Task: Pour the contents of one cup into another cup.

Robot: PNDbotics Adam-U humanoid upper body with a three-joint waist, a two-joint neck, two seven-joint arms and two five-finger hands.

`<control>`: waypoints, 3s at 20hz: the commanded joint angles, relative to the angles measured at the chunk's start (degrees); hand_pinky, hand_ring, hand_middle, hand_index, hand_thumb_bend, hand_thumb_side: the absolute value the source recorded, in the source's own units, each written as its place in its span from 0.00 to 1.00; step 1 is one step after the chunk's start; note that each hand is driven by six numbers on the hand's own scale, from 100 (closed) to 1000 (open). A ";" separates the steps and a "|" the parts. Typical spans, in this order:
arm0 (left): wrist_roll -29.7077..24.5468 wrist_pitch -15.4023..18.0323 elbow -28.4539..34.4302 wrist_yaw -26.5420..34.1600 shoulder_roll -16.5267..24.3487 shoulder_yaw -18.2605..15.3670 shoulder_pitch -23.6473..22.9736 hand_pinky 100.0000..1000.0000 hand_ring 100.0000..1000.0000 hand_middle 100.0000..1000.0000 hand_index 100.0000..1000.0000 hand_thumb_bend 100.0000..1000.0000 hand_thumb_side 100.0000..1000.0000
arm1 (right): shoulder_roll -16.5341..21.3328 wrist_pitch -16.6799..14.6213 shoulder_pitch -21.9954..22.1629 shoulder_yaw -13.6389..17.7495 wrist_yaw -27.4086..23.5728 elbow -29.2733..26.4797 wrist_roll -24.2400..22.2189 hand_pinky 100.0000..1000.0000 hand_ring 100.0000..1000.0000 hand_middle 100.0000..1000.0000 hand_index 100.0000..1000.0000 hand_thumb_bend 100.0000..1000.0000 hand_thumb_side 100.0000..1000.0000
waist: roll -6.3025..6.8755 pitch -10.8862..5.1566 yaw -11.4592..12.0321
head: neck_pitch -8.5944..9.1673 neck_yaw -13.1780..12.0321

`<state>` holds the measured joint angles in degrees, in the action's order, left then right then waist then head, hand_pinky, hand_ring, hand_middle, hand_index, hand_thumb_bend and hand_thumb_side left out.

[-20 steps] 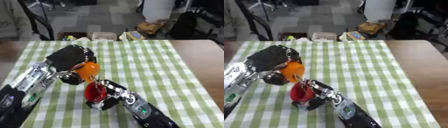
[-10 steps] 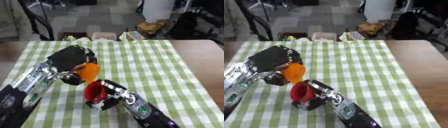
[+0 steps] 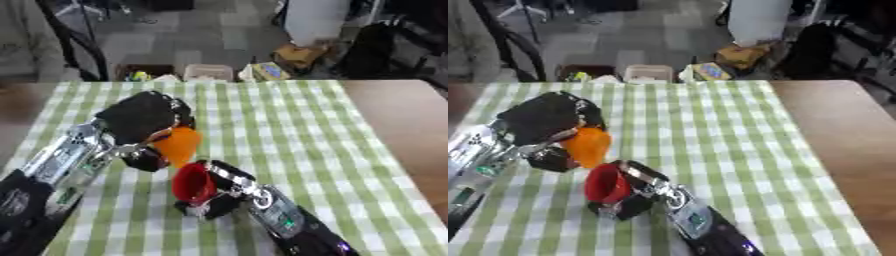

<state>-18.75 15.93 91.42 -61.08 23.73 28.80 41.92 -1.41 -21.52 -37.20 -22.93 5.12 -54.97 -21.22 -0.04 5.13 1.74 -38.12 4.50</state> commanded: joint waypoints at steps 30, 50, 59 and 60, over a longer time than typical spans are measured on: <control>16.76 -12.00 4.89 9.69 0.80 -9.60 -7.74 0.42 0.19 0.16 0.48 0.00 0.06 | 5.32 5.47 -6.11 14.41 21.83 11.14 31.93 0.94 0.83 0.71 0.90 0.64 0.51 | 0.11 -1.50 0.76 | 0.11 -0.11; 36.10 -9.98 -13.48 34.91 -5.80 -10.86 -11.47 0.50 0.37 0.34 0.66 0.49 0.50 | 13.03 6.41 -3.13 18.21 10.54 -1.08 36.27 0.87 0.75 0.68 0.89 0.65 0.56 | -0.92 -1.34 -0.85 | 0.02 -1.42; 35.72 -5.22 -25.90 35.35 -9.65 -11.32 -8.65 0.55 0.51 0.50 0.79 1.00 0.63 | 13.72 7.58 -1.50 17.82 5.30 -7.69 35.20 0.83 0.73 0.66 0.88 0.64 0.56 | -1.35 -1.12 -1.44 | 0.20 -1.83; 36.37 -4.88 -26.82 35.03 -10.01 -11.54 -8.30 0.57 0.53 0.52 0.81 1.00 0.64 | 13.71 7.66 -1.35 17.82 4.99 -8.04 35.14 0.82 0.72 0.66 0.88 0.64 0.57 | -1.39 -1.12 -1.52 | 0.22 -1.93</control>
<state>17.24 10.42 65.22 -25.85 13.82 18.10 32.37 10.89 -13.96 -37.71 -5.06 10.90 -61.12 14.07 -1.54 4.63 0.31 -38.17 2.81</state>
